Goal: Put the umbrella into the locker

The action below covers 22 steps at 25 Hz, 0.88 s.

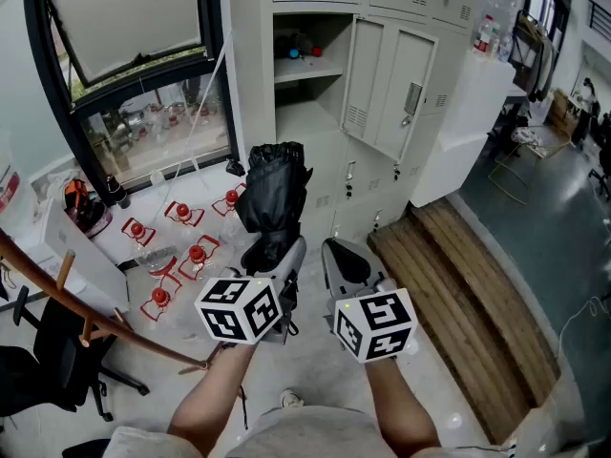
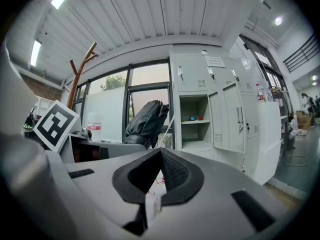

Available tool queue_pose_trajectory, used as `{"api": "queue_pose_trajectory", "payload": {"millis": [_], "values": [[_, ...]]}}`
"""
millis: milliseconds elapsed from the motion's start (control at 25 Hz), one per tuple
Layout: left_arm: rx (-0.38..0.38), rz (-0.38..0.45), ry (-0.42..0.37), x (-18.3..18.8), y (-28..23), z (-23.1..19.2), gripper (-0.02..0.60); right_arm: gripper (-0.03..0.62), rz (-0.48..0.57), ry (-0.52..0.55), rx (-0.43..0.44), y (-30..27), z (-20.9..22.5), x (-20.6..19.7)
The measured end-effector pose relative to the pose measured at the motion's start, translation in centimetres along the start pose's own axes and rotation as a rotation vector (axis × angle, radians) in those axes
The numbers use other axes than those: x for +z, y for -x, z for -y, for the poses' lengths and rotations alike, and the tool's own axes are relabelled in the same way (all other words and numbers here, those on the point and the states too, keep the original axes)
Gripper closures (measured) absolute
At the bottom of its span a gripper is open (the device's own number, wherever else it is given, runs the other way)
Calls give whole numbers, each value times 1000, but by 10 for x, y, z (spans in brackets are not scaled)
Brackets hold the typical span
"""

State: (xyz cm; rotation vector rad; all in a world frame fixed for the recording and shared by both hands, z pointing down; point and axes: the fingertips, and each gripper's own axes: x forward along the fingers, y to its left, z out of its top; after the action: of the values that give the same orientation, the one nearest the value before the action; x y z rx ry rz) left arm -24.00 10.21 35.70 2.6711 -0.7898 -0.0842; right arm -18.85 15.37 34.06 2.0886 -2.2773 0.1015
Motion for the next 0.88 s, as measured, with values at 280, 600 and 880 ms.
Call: {"api": "queue_pose_trajectory", "payload": {"millis": [280,600,880], "values": [[-4,-8,8,-2,1,-5,327,591,-1,-20,-15,-4,-1,-2],[-16,-21,18,-4,-7,-11,327,591,-9,-16,-10,-12,-1,-6],[-17,-29,11,-4,-26,-15,327,591,-2,-23,-14,-27,15,-8]]}}
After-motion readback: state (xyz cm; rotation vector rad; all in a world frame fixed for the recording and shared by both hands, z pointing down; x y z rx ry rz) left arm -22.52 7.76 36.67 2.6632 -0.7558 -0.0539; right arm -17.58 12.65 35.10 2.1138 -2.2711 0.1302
